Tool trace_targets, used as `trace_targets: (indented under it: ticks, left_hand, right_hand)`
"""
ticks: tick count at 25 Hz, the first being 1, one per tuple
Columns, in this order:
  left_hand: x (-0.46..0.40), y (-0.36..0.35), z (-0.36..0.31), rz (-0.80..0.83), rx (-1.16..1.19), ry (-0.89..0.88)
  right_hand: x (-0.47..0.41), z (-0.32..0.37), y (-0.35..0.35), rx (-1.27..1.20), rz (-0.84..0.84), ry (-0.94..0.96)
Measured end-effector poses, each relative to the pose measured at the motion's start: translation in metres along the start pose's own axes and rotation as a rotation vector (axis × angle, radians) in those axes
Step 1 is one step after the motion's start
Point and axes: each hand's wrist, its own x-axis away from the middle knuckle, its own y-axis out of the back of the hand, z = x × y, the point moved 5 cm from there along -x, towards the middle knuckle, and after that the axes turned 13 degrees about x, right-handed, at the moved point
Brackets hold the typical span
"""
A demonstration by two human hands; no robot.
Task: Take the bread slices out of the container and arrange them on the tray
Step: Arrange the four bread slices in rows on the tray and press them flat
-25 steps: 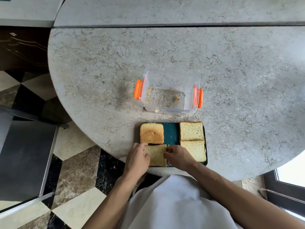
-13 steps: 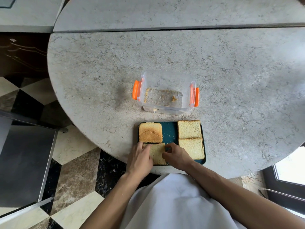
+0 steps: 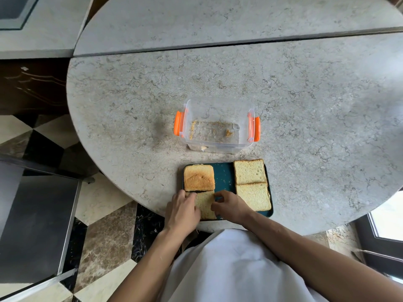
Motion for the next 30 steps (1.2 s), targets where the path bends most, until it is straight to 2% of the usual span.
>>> trace_targets:
  ticks: [4, 6, 8, 11, 13, 16, 21, 30]
  left_hand:
    - [-0.002, 0.0, -0.001, -0.019, 0.024, 0.024]
    - [-0.005, -0.001, -0.008, -0.03, 0.132, 0.023]
    - [-0.012, -0.005, -0.022, 0.006, 0.299, 0.026]
    - [-0.028, -0.008, -0.05, 0.092, 0.476, 0.061]
    - [-0.041, -0.011, -0.07, 0.137, 0.544, 0.075]
    - [-0.056, -0.024, -0.094, 0.203, 0.593, 0.124]
    - [-0.07, -0.033, -0.109, 0.144, 0.583, 0.195]
    - [-0.074, -0.042, -0.121, 0.137, 0.603, 0.21]
  right_hand:
    - [0.002, -0.005, 0.0, -0.097, 0.023, -0.008]
    - [0.006, -0.006, 0.004, -0.057, 0.003, 0.025]
    - [0.011, -0.006, 0.018, -0.001, -0.077, 0.075]
    - [0.017, -0.014, 0.053, -0.084, -0.238, 0.106]
    - [0.018, -0.031, 0.079, -0.116, -0.376, 0.068]
    - [0.018, -0.065, 0.104, -0.017, -0.518, -0.024]
    - [0.014, -0.101, 0.104, 0.052, -0.48, -0.127]
    - [0.002, -0.095, 0.098, 0.065, -0.405, -0.105]
